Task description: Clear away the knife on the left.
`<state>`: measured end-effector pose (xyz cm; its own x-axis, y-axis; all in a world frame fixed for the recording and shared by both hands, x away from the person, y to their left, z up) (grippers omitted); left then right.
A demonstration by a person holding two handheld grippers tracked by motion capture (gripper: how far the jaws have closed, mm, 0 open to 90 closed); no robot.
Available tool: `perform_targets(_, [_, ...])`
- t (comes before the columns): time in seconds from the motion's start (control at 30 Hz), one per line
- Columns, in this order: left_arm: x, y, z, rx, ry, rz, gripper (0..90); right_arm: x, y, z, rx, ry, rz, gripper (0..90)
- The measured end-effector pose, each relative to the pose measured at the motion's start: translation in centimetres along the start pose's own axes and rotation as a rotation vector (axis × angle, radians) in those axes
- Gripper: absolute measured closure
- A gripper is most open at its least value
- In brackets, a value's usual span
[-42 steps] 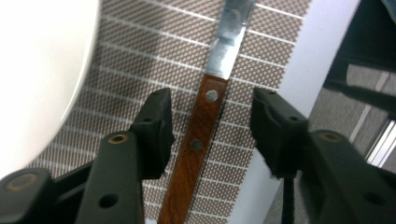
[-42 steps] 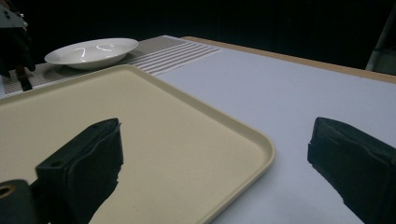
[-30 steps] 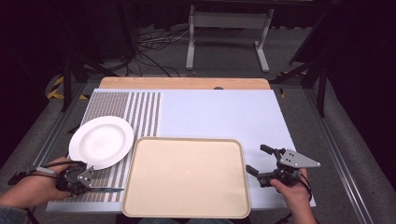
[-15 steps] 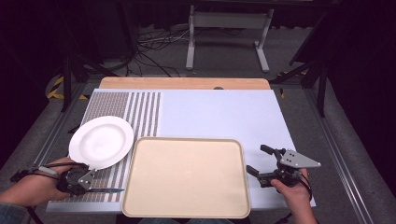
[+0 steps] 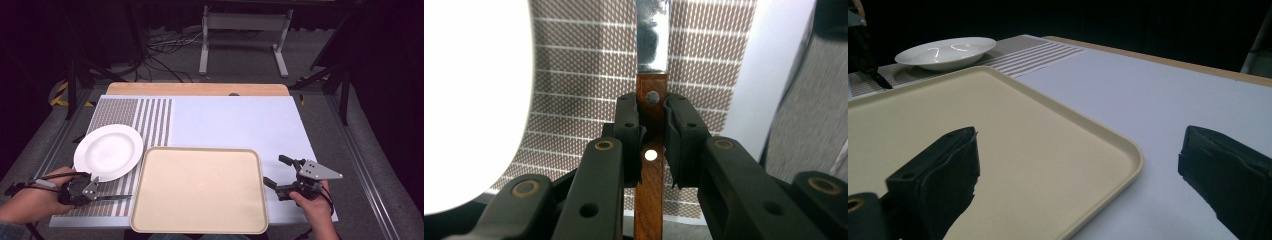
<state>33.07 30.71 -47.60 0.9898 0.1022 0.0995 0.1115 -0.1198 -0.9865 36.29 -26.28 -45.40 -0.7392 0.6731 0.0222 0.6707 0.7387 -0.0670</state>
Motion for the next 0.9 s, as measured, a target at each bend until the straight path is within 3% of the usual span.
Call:
perform_targets(0.03, [0.0, -0.2, -0.1, -0.014, -0.02, -0.002, 77.8, 0.0, 0.0, 0.0, 0.0, 0.0, 0.001, 3.8])
perform_targets(0.07, [-0.2, -0.7, -0.6, -0.055, -0.076, 0.02, 77.8, 0.1, 0.0, 0.0, 0.0, 0.0, 0.002, 3.7])
perform_targets(0.13, [-0.4, -1.4, -1.1, -0.109, -0.128, 0.043, 77.8, 0.0, 0.0, 0.0, -0.001, -0.004, 0.002, 3.7])
perform_targets(0.17, [-0.4, -1.4, -1.1, -0.109, -0.128, 0.043, 77.8, 0.0, 0.0, 0.0, -0.001, -0.004, 0.002, 3.7])
perform_targets(0.3, [-0.5, -2.9, -1.5, -0.137, -0.214, 0.03, 77.8, 0.1, 0.0, 0.0, 0.001, -0.002, 0.002, 3.6])
perform_targets(0.33, [-0.7, -3.2, -1.7, -0.15, -0.255, 0.038, 77.8, 0.1, 0.0, 0.0, 0.003, -0.002, 0.0, 3.5])
perform_targets(0.37, [-0.7, -3.4, -1.7, -0.153, -0.254, 0.036, 77.8, 0.1, 0.0, 0.0, 0.003, -0.002, 0.0, 3.6])
perform_targets(0.4, [-0.7, -3.8, -2.0, -0.167, -0.288, 0.037, 77.8, 0.1, 0.0, 0.0, 0.003, -0.002, 0.001, 3.5])
perform_targets(0.43, [-0.8, -4.1, -2.2, -0.177, -0.301, 0.05, 77.8, 0.1, 0.0, 0.0, 0.002, -0.003, 0.003, 3.5])
perform_targets(0.5, [-0.9, -4.7, -2.7, -0.2, -0.37, 0.049, 77.8, 0.0, 0.0, 0.0, 0.0, -0.005, 0.004, 3.5])
perform_targets(0.57, [-1.0, -5.2, -3.1, -0.22, -0.393, 0.058, 77.8, -0.1, 0.0, 0.0, 0.0, -0.006, 0.011, 3.2])
perform_targets(0.7, [-1.0, -6.0, -4.0, -0.269, -0.482, 0.086, 77.8, -0.1, -0.1, 0.0, -0.004, -0.003, 0.012, 3.2])
perform_targets(0.77, [-1.0, -6.3, -4.4, -0.287, -0.506, 0.082, 77.8, -0.1, -0.1, -0.1, -0.004, -0.003, 0.016, 3.2])
perform_targets(0.8, [-1.0, -6.5, -4.5, -0.293, -0.537, 0.097, 77.8, -0.2, -0.1, -0.1, -0.006, -0.003, 0.015, 3.2])
perform_targets(0.83, [-1.0, -6.5, -4.5, -0.293, -0.537, 0.097, 77.8, -0.2, -0.1, -0.1, -0.006, -0.003, 0.015, 3.2])
perform_targets(0.9, [-0.9, -6.9, -5.0, -0.324, -0.584, 0.11, 77.8, -0.2, -0.1, -0.1, -0.004, -0.001, 0.016, 3.2])
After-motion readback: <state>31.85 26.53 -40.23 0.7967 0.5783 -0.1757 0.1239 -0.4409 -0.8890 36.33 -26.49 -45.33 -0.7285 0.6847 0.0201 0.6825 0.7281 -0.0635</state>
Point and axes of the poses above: each handheld gripper's, and its own axes: y roughly forward along the jaws, z roughly out of its underside, x roughly to its left, the point moved 7 cm from there along y, roughly forward along the jaws, and after that the axes turned 12 degrees about -x, right-handed, at the moved point
